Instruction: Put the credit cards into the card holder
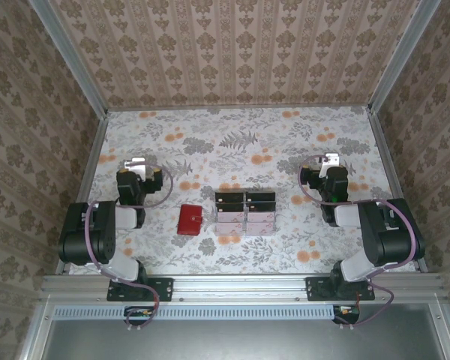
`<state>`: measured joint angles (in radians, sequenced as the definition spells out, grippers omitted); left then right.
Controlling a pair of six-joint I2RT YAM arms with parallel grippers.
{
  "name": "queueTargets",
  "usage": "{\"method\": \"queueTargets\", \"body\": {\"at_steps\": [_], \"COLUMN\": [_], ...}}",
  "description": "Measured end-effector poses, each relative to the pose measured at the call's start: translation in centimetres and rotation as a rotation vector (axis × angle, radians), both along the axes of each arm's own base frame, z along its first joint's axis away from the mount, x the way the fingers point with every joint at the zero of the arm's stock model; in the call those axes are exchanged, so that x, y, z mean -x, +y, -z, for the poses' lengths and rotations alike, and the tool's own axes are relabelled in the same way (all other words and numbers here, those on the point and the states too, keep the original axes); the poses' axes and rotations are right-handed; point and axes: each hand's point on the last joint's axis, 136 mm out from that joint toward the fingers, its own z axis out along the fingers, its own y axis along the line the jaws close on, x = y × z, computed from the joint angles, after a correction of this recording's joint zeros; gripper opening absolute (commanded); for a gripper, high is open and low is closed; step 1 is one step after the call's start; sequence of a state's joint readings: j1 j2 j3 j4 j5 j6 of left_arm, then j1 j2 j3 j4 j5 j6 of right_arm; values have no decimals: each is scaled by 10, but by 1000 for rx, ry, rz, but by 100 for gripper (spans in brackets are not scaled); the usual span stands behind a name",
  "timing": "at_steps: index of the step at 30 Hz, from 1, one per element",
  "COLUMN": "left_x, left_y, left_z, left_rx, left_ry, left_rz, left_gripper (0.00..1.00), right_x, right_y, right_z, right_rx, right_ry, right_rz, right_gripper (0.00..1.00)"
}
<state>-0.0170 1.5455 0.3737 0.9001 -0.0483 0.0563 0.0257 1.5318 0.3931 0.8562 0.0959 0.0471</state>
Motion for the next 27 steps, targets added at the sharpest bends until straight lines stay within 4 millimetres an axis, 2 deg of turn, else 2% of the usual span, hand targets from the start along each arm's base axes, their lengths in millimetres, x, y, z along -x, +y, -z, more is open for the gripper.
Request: {"method": "queueTargets", "body": {"at_steps": [19, 21, 27], "left_x": [0, 1, 4], "left_y": [-4, -5, -4], "left_z": [2, -4, -31], "left_rx": [13, 14, 13], "left_ry": [22, 13, -30], "left_rz": [30, 34, 29], "left_gripper": [100, 100, 100], "right_x": [2, 4, 10], "right_y": [-1, -2, -6], "right_z": [0, -8, -51], "right_rx": [-8, -8, -17], "right_ry": [10, 2, -69], "right_rz": [-7, -6, 20], "right_gripper": [100, 100, 100]}}
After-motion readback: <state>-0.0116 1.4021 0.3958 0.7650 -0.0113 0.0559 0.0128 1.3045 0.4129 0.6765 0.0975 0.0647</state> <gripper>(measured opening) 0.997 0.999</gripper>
